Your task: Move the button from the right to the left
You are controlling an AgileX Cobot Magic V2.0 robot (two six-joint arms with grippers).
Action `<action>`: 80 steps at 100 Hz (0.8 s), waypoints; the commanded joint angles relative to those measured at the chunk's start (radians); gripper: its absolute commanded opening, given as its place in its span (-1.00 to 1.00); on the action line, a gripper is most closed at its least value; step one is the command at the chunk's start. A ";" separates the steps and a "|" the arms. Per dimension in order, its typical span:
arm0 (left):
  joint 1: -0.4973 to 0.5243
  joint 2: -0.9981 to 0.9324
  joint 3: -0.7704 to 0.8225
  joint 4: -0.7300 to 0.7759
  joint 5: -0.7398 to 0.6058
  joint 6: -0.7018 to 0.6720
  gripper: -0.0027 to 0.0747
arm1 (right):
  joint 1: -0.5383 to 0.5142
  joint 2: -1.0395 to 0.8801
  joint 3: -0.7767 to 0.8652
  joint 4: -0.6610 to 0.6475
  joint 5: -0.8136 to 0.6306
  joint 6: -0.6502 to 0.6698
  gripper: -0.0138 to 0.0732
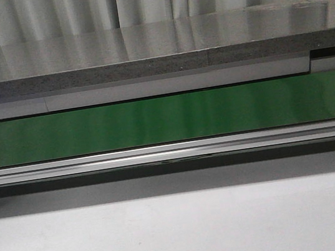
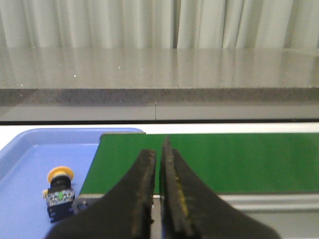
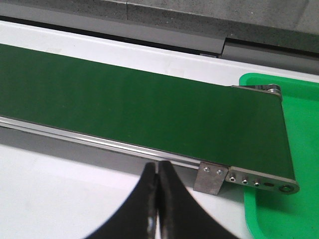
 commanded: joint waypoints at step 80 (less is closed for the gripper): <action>0.004 -0.148 0.041 -0.009 -0.016 -0.035 -0.92 | -0.004 0.005 -0.025 0.017 -0.075 0.004 -0.84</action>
